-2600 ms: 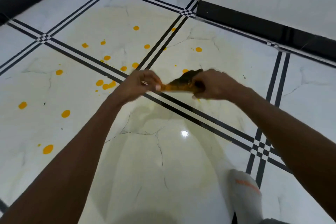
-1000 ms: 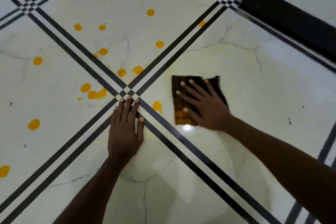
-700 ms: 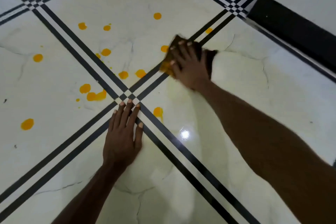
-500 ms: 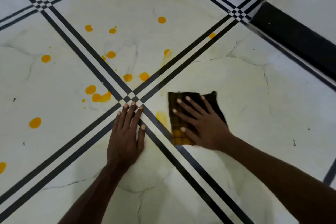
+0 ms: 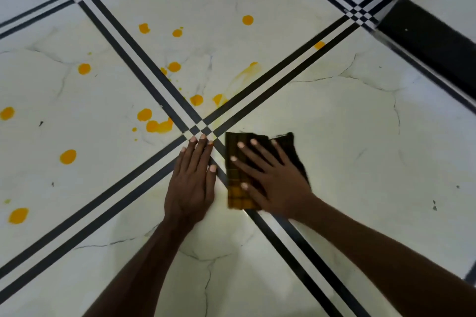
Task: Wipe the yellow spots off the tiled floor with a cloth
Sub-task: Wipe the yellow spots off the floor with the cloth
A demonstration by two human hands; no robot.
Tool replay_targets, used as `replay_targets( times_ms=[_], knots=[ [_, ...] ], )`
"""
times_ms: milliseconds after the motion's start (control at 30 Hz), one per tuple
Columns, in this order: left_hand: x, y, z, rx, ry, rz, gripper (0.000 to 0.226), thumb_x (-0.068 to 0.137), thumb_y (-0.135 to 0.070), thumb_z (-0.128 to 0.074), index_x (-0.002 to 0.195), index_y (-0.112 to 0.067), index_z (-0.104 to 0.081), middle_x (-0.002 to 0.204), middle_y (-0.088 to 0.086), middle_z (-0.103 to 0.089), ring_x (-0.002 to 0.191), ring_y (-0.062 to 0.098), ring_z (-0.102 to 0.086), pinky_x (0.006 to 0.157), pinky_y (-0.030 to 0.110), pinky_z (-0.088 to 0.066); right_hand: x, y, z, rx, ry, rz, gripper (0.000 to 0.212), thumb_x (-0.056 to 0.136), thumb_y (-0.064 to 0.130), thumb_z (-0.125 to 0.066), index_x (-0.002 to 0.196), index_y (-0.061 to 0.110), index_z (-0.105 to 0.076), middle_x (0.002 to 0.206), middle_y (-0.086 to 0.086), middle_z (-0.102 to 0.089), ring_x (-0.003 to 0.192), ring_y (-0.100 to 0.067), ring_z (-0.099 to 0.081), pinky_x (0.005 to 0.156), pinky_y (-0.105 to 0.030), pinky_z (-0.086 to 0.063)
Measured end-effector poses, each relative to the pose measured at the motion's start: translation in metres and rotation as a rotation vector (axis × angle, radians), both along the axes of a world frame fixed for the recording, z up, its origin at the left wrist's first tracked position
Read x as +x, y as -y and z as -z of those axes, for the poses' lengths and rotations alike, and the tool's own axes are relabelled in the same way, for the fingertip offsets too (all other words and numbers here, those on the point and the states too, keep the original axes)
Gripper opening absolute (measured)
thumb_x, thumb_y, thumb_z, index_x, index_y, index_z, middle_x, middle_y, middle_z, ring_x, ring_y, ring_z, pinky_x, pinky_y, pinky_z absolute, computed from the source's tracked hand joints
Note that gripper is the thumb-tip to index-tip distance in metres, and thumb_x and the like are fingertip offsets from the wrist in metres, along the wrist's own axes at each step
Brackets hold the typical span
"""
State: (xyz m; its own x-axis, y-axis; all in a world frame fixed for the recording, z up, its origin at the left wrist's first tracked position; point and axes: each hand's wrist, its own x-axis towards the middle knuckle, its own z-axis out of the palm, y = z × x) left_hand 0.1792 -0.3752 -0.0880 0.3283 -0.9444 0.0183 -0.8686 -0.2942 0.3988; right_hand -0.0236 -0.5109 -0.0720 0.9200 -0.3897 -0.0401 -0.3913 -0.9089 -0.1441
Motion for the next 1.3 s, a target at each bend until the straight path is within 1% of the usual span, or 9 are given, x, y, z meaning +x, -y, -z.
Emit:
replay_targets(
  times_ms=[100, 233, 433, 533, 667, 800, 933, 1133, 1300],
  knots=[
    [-0.001, 0.001, 0.0, -0.014, 0.005, -0.003, 0.059, 0.11, -0.032, -0.027, 0.164, -0.011, -0.02, 0.174, 0.006, -0.016, 0.163, 0.017, -0.005, 0.132, 0.045, -0.013, -0.024, 0.08, 0.001, -0.059, 0.036, 0.232, 0.06, 0.107, 0.054, -0.028, 0.165, 0.036, -0.024, 0.175, 0.002, -0.019, 0.163, -0.024, -0.014, 0.126, -0.063, -0.016],
    [-0.002, -0.001, 0.002, -0.018, 0.016, -0.002, 0.059, 0.11, -0.031, -0.029, 0.165, -0.012, -0.018, 0.174, 0.005, -0.014, 0.163, 0.017, -0.005, 0.132, 0.045, -0.013, 0.051, 0.152, 0.004, -0.076, 0.053, 0.573, 0.062, 0.106, 0.052, -0.024, 0.165, 0.031, -0.025, 0.174, -0.005, -0.022, 0.162, -0.032, -0.017, 0.126, -0.066, -0.013],
    [0.001, 0.0, 0.006, 0.03, 0.02, 0.006, 0.06, 0.11, -0.035, -0.023, 0.165, -0.015, -0.015, 0.175, 0.003, -0.01, 0.163, 0.016, -0.003, 0.131, 0.048, -0.016, 0.005, 0.157, -0.002, -0.069, -0.007, -0.029, 0.056, 0.111, 0.044, -0.025, 0.166, 0.03, -0.022, 0.176, 0.001, -0.016, 0.164, -0.022, -0.007, 0.132, -0.051, -0.006],
    [0.0, 0.002, 0.007, 0.042, 0.011, -0.003, 0.06, 0.109, -0.035, -0.024, 0.165, -0.015, -0.017, 0.175, 0.003, -0.011, 0.163, 0.017, -0.004, 0.131, 0.046, -0.014, -0.022, 0.247, -0.002, -0.064, -0.011, 0.394, 0.065, 0.105, 0.048, -0.017, 0.165, 0.025, -0.019, 0.174, -0.008, -0.022, 0.161, -0.033, -0.018, 0.124, -0.065, -0.022],
    [0.0, 0.001, 0.006, 0.037, 0.039, 0.008, 0.06, 0.109, -0.035, -0.025, 0.165, -0.013, -0.019, 0.174, 0.005, -0.013, 0.163, 0.019, -0.007, 0.131, 0.044, -0.011, 0.025, 0.314, -0.01, 0.121, -0.037, 0.72, 0.061, 0.112, 0.043, -0.019, 0.168, 0.021, -0.011, 0.176, -0.011, -0.004, 0.162, -0.038, 0.0, 0.126, -0.066, 0.0],
    [0.002, 0.001, 0.005, 0.04, 0.034, 0.009, 0.06, 0.109, -0.033, -0.027, 0.165, -0.012, -0.018, 0.174, 0.005, -0.013, 0.163, 0.019, -0.006, 0.131, 0.044, -0.011, 0.073, 0.263, -0.003, -0.055, -0.024, 0.38, 0.062, 0.108, 0.045, -0.017, 0.166, 0.024, -0.02, 0.175, -0.01, -0.018, 0.162, -0.035, -0.014, 0.127, -0.065, -0.013],
    [0.0, 0.003, 0.001, 0.032, 0.039, 0.012, 0.059, 0.109, -0.031, -0.028, 0.164, -0.011, -0.019, 0.174, 0.006, -0.013, 0.163, 0.019, -0.005, 0.132, 0.044, -0.01, 0.003, 0.212, -0.002, -0.126, -0.074, 0.006, 0.058, 0.11, 0.041, -0.023, 0.167, 0.029, -0.02, 0.176, 0.0, -0.015, 0.163, -0.021, -0.005, 0.13, -0.053, -0.01],
    [-0.001, 0.004, 0.003, 0.023, 0.044, -0.002, 0.059, 0.11, -0.032, -0.027, 0.164, -0.011, -0.021, 0.174, 0.006, -0.014, 0.163, 0.018, -0.004, 0.132, 0.042, -0.009, 0.064, 0.298, -0.007, 0.007, -0.03, 0.61, 0.062, 0.107, 0.048, -0.02, 0.167, 0.03, -0.015, 0.176, -0.008, -0.01, 0.162, -0.036, -0.006, 0.125, -0.071, -0.004],
    [-0.001, 0.003, 0.003, 0.01, 0.038, -0.005, 0.058, 0.11, -0.03, -0.028, 0.164, -0.011, -0.021, 0.174, 0.006, -0.015, 0.163, 0.018, -0.005, 0.132, 0.044, -0.013, 0.123, 0.185, 0.004, -0.09, 0.014, 0.109, 0.06, 0.108, 0.048, -0.024, 0.165, 0.029, -0.027, 0.174, -0.007, -0.021, 0.161, -0.036, -0.016, 0.127, -0.063, -0.018]
  ],
)
